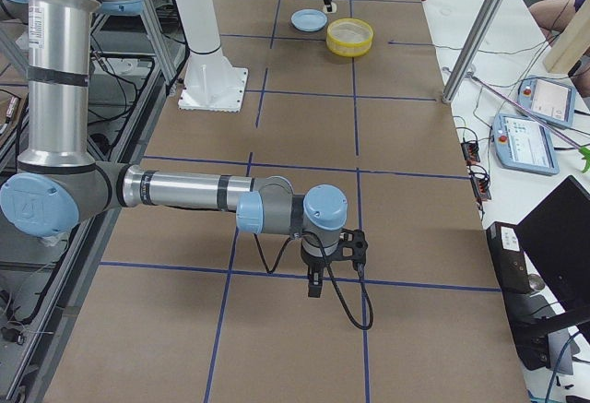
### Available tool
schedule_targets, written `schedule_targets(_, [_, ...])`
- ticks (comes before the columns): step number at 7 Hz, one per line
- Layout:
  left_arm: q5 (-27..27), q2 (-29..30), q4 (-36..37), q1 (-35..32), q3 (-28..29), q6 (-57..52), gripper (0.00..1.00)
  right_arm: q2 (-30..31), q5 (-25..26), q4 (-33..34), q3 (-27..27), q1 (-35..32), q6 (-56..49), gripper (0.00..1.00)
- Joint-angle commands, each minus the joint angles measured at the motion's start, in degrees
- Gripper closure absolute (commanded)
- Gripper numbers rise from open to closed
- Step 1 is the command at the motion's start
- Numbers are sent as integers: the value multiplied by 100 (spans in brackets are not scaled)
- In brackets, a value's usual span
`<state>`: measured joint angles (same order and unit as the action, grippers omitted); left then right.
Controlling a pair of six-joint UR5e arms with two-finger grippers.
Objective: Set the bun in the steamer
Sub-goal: 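Carry the bun with the left gripper over the yellow-rimmed steamer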
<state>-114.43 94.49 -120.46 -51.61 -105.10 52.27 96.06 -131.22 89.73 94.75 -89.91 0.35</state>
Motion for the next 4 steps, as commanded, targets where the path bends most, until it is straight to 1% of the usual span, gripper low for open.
schedule_targets(1, [8, 1200, 514, -95, 907, 64, 69, 0, 0, 0, 0, 0, 0, 0])
schedule_targets(3, [8, 1597, 506, -78, 1603, 344, 69, 0, 0, 0, 0, 0, 0, 0])
schedule_targets(4, [8, 1608, 497, -34, 1676, 545, 69, 0, 0, 0, 0, 0, 0, 0])
